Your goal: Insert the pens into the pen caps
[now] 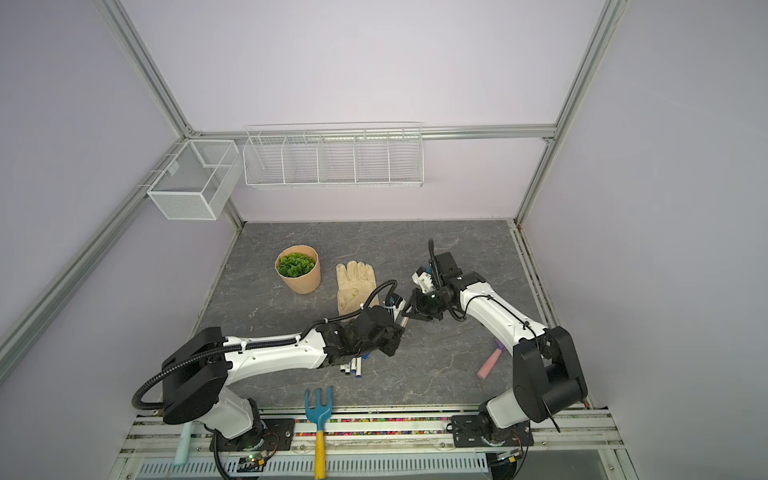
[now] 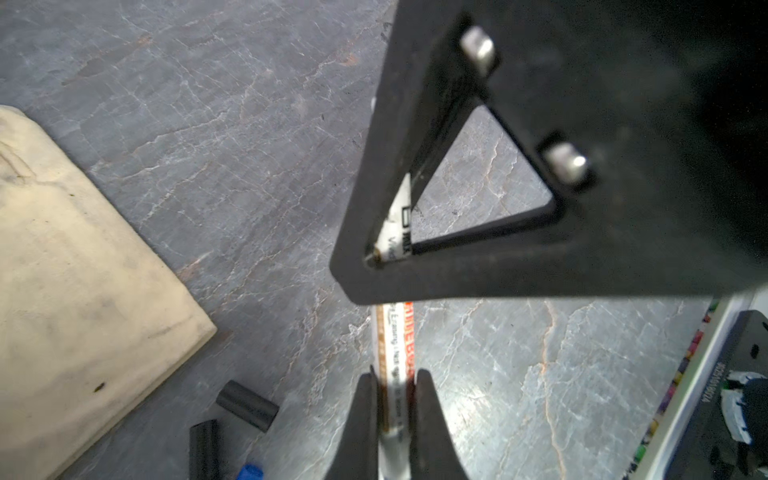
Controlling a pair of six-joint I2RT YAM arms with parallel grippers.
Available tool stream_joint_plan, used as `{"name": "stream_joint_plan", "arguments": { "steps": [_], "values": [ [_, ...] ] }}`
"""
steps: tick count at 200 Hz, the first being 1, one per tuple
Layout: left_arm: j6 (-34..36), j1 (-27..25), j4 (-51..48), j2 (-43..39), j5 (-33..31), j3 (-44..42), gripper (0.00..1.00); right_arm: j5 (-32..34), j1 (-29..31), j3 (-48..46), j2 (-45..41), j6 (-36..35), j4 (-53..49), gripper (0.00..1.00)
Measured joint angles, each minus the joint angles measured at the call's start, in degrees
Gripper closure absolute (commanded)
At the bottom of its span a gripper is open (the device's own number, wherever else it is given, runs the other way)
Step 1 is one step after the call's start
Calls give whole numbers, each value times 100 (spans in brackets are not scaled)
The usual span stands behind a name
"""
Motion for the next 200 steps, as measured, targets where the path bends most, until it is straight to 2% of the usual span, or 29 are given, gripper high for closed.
{"name": "stream_joint_plan", "arguments": {
  "steps": [22, 49, 103, 128, 139, 147, 158, 176, 200],
  "values": [
    [-9, 2, 28, 15, -13, 2, 72, -35, 0, 0, 0, -13, 0, 88],
    [-28, 9, 90, 153, 48, 142, 71, -33, 0, 0, 0, -22, -2, 89],
    [-7, 87, 74, 236, 85, 247, 83, -39, 0, 0, 0, -59, -2, 89],
    [2, 129, 59, 249, 105, 269, 100, -33, -7, 0, 0, -63, 20, 89],
    [-2, 136, 61, 269, 122, 284, 100, -24, -11, 0, 0, -83, 24, 89],
    [-11, 138, 72, 284, 133, 291, 100, -9, -15, 0, 0, -90, 26, 85],
    [-22, 138, 85, 302, 136, 291, 100, 22, -17, 0, 0, -107, 13, 72],
    [-52, 138, 81, 306, 133, 293, 100, 103, -17, 7, 0, -85, -46, 59],
    [-138, 136, 87, 302, 37, 280, 100, 520, -46, 48, 0, -55, -328, 51]
  ]
}}
